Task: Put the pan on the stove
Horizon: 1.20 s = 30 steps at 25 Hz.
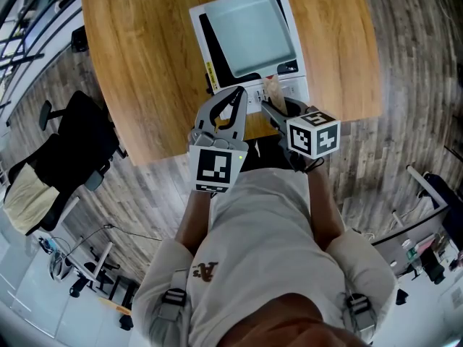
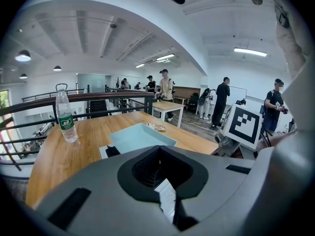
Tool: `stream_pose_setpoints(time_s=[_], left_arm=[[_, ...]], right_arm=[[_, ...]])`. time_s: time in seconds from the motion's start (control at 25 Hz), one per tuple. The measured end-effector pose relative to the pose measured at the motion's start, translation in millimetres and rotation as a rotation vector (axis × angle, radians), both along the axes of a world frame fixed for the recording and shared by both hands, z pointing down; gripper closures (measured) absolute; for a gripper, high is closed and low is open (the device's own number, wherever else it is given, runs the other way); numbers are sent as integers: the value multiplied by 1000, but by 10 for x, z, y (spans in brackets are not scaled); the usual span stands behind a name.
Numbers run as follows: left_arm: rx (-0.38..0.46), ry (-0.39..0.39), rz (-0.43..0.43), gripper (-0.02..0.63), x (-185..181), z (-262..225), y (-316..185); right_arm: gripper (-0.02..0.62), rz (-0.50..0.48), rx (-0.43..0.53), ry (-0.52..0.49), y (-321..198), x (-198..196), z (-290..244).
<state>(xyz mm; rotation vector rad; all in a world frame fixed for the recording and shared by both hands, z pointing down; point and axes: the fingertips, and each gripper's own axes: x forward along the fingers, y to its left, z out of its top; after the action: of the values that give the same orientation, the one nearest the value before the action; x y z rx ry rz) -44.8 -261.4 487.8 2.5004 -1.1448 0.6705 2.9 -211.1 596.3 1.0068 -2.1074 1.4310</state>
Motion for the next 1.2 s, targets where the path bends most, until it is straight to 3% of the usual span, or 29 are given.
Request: stream_pose_setpoints(time_s=[0.48, 1.2], left_arm=[[1, 2, 9, 588, 13, -18, 4], [-3, 23, 2, 588, -27, -52, 16]], right_arm=[[465, -3, 43, 72, -16, 54, -15], [321, 14, 173, 164, -142, 174, -149]])
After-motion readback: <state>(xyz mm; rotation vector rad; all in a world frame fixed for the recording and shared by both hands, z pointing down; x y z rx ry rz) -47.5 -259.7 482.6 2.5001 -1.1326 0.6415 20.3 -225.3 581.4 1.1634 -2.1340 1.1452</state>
